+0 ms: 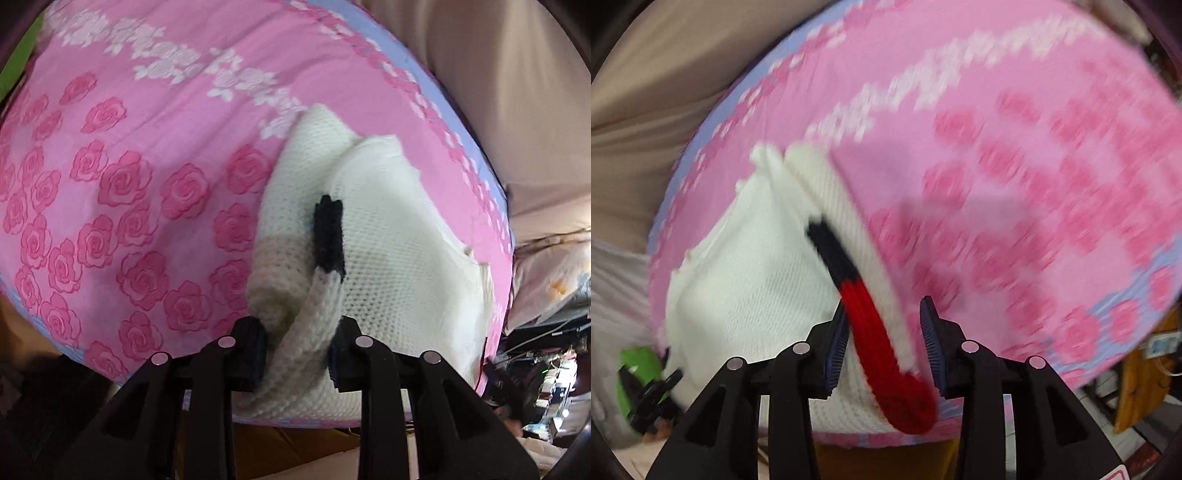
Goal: Fold small clothes
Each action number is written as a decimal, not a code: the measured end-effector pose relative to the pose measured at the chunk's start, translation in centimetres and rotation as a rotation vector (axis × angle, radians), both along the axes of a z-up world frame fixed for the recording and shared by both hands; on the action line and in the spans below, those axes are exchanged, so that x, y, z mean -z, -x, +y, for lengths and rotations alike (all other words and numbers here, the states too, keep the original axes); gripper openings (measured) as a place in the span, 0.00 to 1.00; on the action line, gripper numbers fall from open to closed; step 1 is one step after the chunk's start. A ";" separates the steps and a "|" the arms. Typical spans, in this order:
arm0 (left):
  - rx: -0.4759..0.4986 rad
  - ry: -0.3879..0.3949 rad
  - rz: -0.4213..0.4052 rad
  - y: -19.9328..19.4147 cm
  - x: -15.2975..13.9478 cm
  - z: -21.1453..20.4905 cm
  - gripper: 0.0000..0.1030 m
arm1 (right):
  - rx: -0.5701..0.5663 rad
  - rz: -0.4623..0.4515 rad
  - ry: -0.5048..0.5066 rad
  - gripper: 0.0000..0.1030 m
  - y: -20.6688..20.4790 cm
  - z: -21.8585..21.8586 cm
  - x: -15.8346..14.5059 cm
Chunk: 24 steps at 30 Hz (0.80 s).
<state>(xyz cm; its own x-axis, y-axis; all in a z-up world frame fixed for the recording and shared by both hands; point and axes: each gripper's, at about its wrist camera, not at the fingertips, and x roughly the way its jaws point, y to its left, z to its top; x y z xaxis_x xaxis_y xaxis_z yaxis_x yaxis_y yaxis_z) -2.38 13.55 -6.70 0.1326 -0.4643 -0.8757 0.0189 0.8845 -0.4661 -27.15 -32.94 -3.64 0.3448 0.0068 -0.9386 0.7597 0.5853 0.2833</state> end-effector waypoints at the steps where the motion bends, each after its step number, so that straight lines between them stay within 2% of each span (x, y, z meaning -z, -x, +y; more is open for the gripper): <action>1: 0.003 0.000 -0.005 0.0 -0.1 -0.2 0.24 | 0.004 -0.005 0.083 0.38 -0.4 0.0 -1.7; 2: 0.007 -0.003 -0.010 0.0 -0.1 -0.5 0.24 | -0.033 -0.023 0.150 0.28 -1.3 0.4 -3.4; 3: 0.012 -0.004 -0.013 0.1 -0.2 -0.8 0.24 | -0.117 -0.065 0.162 0.21 -3.0 1.3 -4.8; 5: 0.014 0.003 -0.016 0.4 -0.6 -0.3 0.24 | -0.269 -0.108 0.130 0.07 -6.6 3.6 -5.9; 7: 0.018 0.015 -0.016 0.5 -0.9 -0.5 0.24 | -0.446 -0.152 0.039 0.00 -11.2 7.5 -5.5; 8: 0.019 0.017 -0.016 0.4 -1.0 -0.5 0.24 | -0.522 -0.155 0.017 0.00 -13.4 9.7 -4.8; 11: 0.028 0.025 -0.015 0.2 -1.0 -0.6 0.24 | -0.654 -0.105 -0.027 0.00 -18.3 14.2 -1.9; 12: 0.030 0.030 -0.014 0.2 -1.0 -0.6 0.24 | -0.686 -0.055 -0.037 0.00 -20.2 15.7 0.2; 14: 0.040 0.054 -0.003 0.1 -0.8 -0.4 0.25 | -0.709 0.051 0.008 0.00 -22.4 17.5 4.1; 15: 0.047 0.063 0.002 0.0 -0.7 -0.4 0.25 | -0.699 -0.009 0.030 0.00 -22.9 17.7 4.2; 18: 0.088 0.085 0.023 -0.7 -0.4 -0.3 0.25 | -0.693 0.035 0.059 0.00 -23.6 17.9 3.8; 21: 0.120 0.086 0.038 -1.2 -0.4 -0.6 0.25 | -0.677 0.037 0.084 0.00 -23.2 17.9 4.0; 24: 0.117 0.121 -0.009 -1.2 -1.3 -1.2 0.25 | -0.632 0.046 0.059 0.00 -23.3 17.6 4.1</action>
